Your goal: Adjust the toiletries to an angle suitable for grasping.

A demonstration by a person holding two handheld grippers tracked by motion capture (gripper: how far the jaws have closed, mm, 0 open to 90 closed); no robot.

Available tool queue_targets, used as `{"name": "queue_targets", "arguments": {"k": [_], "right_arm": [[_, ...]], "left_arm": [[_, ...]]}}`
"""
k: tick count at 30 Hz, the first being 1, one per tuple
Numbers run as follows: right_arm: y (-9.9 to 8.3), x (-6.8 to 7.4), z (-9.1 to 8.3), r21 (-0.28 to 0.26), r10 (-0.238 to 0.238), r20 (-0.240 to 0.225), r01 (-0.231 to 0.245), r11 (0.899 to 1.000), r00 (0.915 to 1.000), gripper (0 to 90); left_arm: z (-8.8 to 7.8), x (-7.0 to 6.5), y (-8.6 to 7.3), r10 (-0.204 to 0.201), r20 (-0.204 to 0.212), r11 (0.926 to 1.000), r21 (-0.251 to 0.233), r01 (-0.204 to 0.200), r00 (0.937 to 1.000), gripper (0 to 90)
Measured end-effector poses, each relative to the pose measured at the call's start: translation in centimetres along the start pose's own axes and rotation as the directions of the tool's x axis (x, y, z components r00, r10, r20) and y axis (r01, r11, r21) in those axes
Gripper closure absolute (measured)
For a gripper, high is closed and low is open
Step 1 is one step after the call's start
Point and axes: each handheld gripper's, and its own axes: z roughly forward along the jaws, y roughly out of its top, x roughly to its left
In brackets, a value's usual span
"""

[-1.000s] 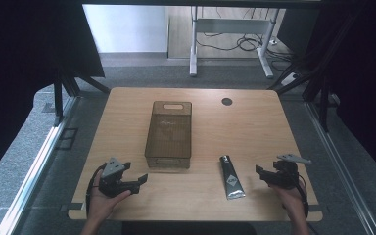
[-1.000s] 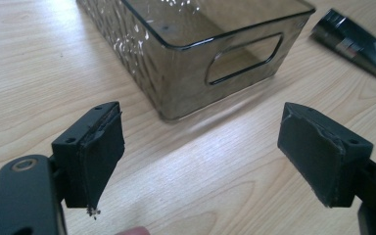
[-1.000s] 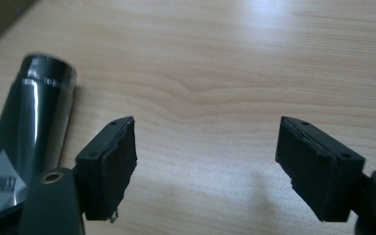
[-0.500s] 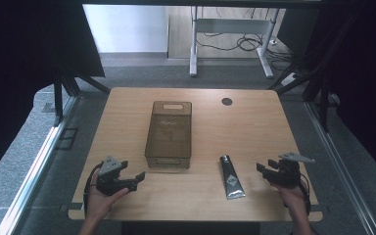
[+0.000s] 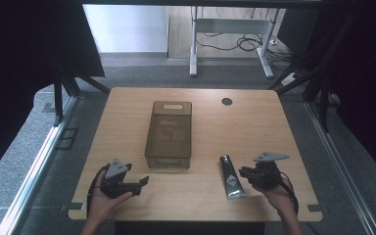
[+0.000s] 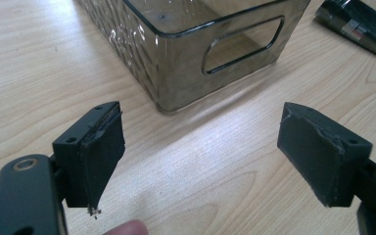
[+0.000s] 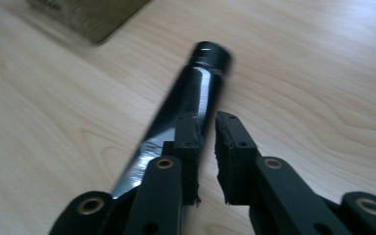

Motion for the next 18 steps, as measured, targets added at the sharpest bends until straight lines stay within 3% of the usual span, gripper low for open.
{"name": "queue_targets", "arguments": {"k": [6,11,12,13,14,16,18], "right_arm": [[1.1,2.3,0.9,0.065,-0.07,-0.009,0.071,0.995,0.9975,84.4],[1.3,3.1,2.0,0.138,-0.09,-0.034,0.094,0.986,0.9954,85.8],[1.6,3.6,2.7,0.204,-0.113,-0.03,0.117,0.972,0.9931,86.8],[1.6,3.6,2.7,0.204,-0.113,-0.03,0.117,0.972,0.9931,86.8],[2.0,4.0,3.0,0.249,-0.124,-0.05,0.133,0.959,0.991,87.8],[2.2,4.3,3.2,0.288,-0.124,-0.056,0.135,0.948,0.9907,87.9],[2.3,4.6,3.5,0.338,-0.135,-0.057,0.146,0.93,0.9893,88.3]], "left_arm": [[-0.1,0.1,0.1,-0.019,0.01,0.9997,-0.015,0.019,0.9998,18.9],[0.9,-0.2,0.2,0.008,0.022,0.9997,0.023,-0.009,0.9997,18.8],[1.0,-0.4,0.4,0.018,0.027,0.9995,0.025,-0.018,0.9995,18.8],[1.0,-0.4,0.4,0.018,0.027,0.9995,0.025,-0.018,0.9995,18.8],[1.0,-0.6,0.8,0.024,0.038,0.9996,0.014,-0.025,0.999,18.7],[1.0,-0.8,1.1,0.03,0.052,0.9995,0.007,-0.03,0.9982,18.8],[1.0,-0.9,1.1,0.034,0.063,0.9994,0.006,-0.034,0.9975,18.7]]}}
